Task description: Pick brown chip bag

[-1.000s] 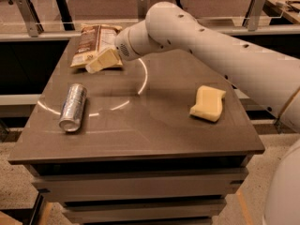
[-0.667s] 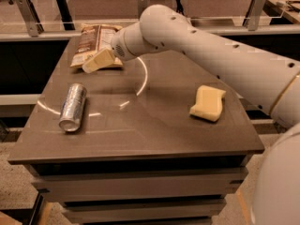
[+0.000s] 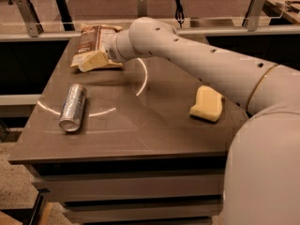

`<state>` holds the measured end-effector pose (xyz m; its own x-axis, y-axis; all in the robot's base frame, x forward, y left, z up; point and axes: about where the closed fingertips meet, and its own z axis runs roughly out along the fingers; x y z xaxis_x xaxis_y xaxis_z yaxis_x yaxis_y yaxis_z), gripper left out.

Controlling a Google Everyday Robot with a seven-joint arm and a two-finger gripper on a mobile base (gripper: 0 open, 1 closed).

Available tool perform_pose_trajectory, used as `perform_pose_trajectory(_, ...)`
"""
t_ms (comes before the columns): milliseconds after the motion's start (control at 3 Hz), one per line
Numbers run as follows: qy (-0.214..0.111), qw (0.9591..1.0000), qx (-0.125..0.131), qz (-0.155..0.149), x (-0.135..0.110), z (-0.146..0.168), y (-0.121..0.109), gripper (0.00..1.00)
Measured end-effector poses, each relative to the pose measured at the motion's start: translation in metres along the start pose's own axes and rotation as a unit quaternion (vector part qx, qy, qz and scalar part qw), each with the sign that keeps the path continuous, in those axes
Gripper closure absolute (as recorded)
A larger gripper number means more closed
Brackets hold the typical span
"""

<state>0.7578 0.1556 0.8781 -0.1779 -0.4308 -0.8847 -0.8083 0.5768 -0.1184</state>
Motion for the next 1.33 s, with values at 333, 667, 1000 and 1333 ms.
perform_pose_trajectory(333, -0.012, 0.9997, 0.011, 0.017, 0.002, 0.021, -0.008, 0.00)
perform_pose_trajectory(667, -0.009, 0.9993, 0.020, 0.030, 0.009, 0.038, -0.016, 0.00)
perform_pose_trajectory(1000, -0.017, 0.9977, 0.033, 0.056, 0.017, 0.043, -0.025, 0.18)
perform_pose_trajectory(1333, -0.026, 0.9968, 0.040, 0.063, 0.018, 0.042, -0.032, 0.42)
